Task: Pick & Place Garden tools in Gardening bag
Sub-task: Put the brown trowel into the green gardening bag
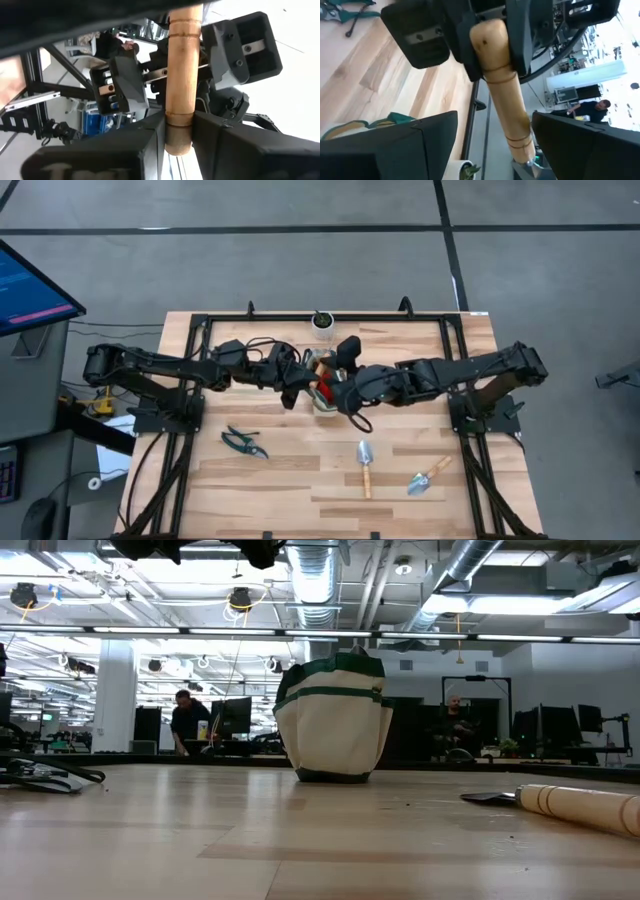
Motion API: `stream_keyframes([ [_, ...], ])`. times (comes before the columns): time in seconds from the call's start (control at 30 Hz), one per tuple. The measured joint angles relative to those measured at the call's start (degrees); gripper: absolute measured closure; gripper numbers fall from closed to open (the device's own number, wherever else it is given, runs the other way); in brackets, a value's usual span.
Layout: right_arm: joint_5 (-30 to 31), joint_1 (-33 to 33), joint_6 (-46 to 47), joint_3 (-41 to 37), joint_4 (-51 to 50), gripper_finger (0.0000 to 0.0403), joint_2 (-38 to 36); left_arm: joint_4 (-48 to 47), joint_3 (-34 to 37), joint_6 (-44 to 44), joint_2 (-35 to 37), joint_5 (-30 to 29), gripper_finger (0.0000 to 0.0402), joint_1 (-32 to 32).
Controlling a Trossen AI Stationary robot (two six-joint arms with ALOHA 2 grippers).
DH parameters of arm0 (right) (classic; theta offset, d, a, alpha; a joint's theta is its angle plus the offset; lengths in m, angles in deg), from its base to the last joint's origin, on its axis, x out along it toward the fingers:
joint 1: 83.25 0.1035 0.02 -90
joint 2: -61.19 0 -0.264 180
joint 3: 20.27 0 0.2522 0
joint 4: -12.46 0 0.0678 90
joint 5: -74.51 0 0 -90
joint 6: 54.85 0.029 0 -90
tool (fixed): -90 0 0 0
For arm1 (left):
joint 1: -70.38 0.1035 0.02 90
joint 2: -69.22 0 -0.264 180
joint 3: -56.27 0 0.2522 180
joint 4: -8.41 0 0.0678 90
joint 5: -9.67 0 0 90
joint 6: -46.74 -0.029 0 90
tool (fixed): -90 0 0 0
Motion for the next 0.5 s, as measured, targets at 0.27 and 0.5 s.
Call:
stream_keyframes([
  [0.27, -0.28, -1.42, 0.21, 0.0, 0.2, 0.0154, 0.0, -0.02, 0.0, 0.37, 0.0, -0.44, 0.035, -0.68],
  [0.5, -0.28, -2.17, 0.21, 0.0, 1.27, 0.0175, 0.0, -0.09, 0.0, 4.24, 0.0, -4.25, 0.035, -2.54],
])
